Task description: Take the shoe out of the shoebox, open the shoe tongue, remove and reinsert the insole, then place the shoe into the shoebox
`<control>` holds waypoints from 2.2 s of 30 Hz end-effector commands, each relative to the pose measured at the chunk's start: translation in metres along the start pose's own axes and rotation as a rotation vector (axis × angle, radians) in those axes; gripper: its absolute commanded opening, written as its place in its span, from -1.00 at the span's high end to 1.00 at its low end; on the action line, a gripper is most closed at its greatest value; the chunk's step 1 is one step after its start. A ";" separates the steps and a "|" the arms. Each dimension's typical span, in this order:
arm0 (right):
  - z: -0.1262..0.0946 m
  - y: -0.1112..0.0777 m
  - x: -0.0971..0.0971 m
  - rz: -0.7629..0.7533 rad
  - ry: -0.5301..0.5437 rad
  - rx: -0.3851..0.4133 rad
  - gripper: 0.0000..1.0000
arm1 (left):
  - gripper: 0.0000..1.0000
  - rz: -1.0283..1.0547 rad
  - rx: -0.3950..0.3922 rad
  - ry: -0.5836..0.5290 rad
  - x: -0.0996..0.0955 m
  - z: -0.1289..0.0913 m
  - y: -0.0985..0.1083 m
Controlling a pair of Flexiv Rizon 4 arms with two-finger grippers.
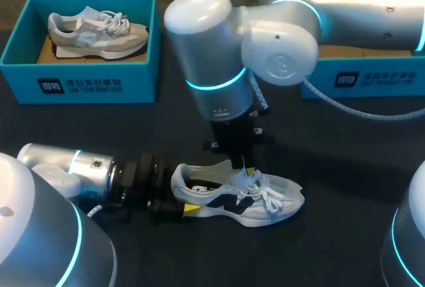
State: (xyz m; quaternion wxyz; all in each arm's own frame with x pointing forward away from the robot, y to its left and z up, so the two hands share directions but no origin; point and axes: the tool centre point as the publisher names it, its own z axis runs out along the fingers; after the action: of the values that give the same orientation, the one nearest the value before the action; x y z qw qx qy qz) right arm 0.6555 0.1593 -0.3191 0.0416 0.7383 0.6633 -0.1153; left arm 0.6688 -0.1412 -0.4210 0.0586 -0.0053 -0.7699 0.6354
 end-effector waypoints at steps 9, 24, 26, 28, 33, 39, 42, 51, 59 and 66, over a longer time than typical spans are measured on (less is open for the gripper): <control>0.000 -0.001 -0.043 -0.076 0.344 0.005 1.00 | 1.00 0.000 0.001 -0.004 -0.003 0.001 0.003; 0.034 0.005 -0.075 -0.189 0.613 0.023 1.00 | 1.00 0.000 0.001 -0.004 -0.003 0.001 0.003; 0.037 0.004 -0.078 -0.192 0.625 0.022 1.00 | 1.00 0.000 0.001 -0.004 -0.003 0.001 0.003; 0.039 0.004 -0.079 -0.193 0.639 0.026 1.00 | 1.00 0.000 0.001 -0.004 -0.003 0.001 0.003; 0.048 0.004 -0.083 -0.212 0.674 0.023 1.00 | 1.00 0.000 0.001 -0.004 -0.003 0.001 0.003; 0.060 0.006 -0.084 -0.235 0.699 0.036 1.00 | 1.00 0.000 0.001 -0.004 -0.003 0.001 0.003; 0.065 0.005 -0.087 -0.231 0.703 0.044 0.69 | 1.00 0.000 0.001 -0.004 -0.003 0.001 0.003; 0.051 -0.004 -0.102 -0.199 0.647 0.040 0.04 | 1.00 0.000 0.001 -0.004 -0.003 0.001 0.003; 0.007 -0.013 -0.115 -0.224 0.557 -0.005 -0.04 | 1.00 0.000 0.001 -0.004 -0.003 0.001 0.003; -0.038 -0.009 -0.122 -0.264 0.440 -0.030 0.01 | 1.00 0.000 0.001 -0.004 -0.003 0.001 0.003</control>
State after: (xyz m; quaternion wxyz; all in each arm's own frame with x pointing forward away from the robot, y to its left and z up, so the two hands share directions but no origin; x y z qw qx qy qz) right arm 0.6348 0.0519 -0.2848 -0.1428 0.6514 0.7398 0.0892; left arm 0.6695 -0.1413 -0.4213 0.0582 -0.0050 -0.7700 0.6353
